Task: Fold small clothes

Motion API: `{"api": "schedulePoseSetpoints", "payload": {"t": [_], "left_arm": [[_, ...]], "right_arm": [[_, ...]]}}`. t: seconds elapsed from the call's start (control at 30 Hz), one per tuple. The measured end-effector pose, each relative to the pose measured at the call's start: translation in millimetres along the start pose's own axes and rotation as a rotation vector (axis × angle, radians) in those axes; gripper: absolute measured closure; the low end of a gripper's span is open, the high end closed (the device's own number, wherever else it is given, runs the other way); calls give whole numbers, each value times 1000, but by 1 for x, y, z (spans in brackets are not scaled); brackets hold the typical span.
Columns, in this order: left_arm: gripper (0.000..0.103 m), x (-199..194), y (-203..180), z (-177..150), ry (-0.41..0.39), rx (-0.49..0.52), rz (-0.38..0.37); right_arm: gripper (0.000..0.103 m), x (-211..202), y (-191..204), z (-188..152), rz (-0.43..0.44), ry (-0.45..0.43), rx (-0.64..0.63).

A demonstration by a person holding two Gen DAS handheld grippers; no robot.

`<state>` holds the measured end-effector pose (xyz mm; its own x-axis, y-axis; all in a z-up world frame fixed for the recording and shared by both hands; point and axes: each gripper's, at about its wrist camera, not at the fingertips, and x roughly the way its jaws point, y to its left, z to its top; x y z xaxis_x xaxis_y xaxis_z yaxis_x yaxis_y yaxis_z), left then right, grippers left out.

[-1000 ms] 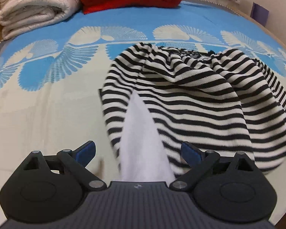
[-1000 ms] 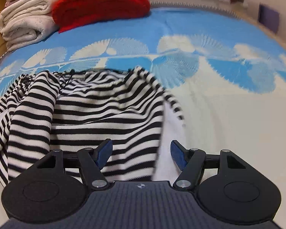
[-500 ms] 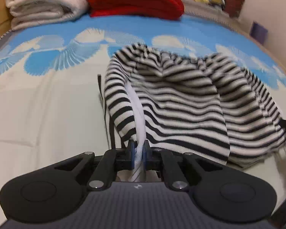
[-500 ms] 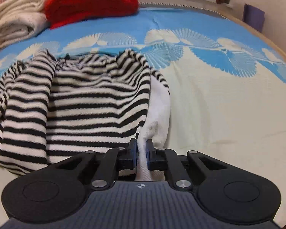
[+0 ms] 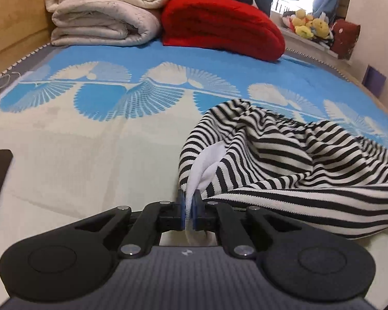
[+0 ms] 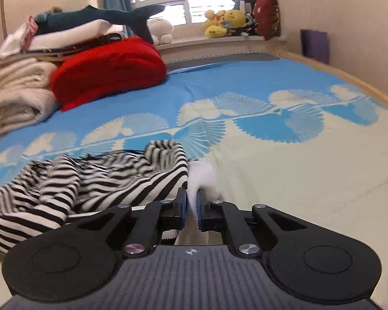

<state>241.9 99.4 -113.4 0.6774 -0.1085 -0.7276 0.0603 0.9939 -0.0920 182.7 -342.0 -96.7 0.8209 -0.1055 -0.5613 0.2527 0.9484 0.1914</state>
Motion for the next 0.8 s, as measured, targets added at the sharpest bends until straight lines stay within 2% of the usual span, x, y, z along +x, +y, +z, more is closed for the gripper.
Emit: {"api": "schedulePoseSetpoints", "payload": {"t": [0.03,0.07,0.13,0.2,0.27,0.43,0.5,0.63,0.73,0.8], "left_arm": [[97,1,1,0,3,1,0],[97,1,2,-1,7,0,2],[97,5,5,-1,17,-9,0],[97,5,6,-1,17,-3,-2],[97,3,4,0,10,4,2],[97,-11,7,0,-34,17,5],[97,-6,9,-1,-23,24,8],[97,6,7,-2,0,52,33],[97,6,4,-2,-2,84,16],[96,11,1,-7,7,79,5]], "right_arm": [[97,0,-1,2,-6,-6,-3],[100,1,-3,3,-40,-15,-15],[100,10,-10,5,-118,-7,-26],[100,18,-20,7,-113,24,11],[100,23,-20,7,-147,18,-16],[101,5,-10,15,-177,-101,-48],[101,8,-14,17,-192,-104,-60],[101,33,-22,9,-202,10,-55],[100,27,-26,10,-179,-8,-29],[99,25,-24,8,-92,-13,-31]]}}
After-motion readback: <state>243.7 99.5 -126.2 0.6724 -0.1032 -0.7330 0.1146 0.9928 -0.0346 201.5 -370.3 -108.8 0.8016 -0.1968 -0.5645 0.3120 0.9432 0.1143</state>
